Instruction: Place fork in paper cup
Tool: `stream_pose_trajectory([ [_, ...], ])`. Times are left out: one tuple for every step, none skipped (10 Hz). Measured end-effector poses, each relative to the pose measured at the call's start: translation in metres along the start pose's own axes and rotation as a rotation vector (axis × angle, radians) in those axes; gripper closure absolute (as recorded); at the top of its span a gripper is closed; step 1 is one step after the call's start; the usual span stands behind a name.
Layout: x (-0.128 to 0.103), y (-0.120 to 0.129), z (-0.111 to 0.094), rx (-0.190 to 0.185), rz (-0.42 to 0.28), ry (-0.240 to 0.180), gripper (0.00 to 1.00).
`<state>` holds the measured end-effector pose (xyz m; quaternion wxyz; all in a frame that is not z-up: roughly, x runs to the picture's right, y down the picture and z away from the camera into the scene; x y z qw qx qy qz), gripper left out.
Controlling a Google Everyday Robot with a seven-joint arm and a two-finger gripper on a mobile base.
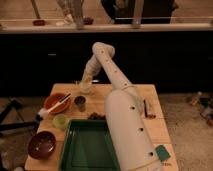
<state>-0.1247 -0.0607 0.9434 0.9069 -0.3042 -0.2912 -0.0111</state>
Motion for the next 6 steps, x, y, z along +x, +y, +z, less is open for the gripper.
stream_pose_trajectory([
  [0.0029, 0.0004, -0.0006, 0.001, 0.003, 0.001, 0.74],
  [0.0030, 0.0005, -0.0003, 0.000, 0.003, 0.001, 0.65],
  [0.0022, 0.0005, 0.0002, 0.000, 0.002, 0.001, 0.53],
  [0.0019, 0.0004, 0.0002, 0.000, 0.002, 0.001, 0.42],
  [0.0021, 0.0005, 0.0003, 0.000, 0.002, 0.001, 0.34],
  [0.0026, 0.0005, 0.0000, 0.000, 0.003, 0.001, 0.24],
])
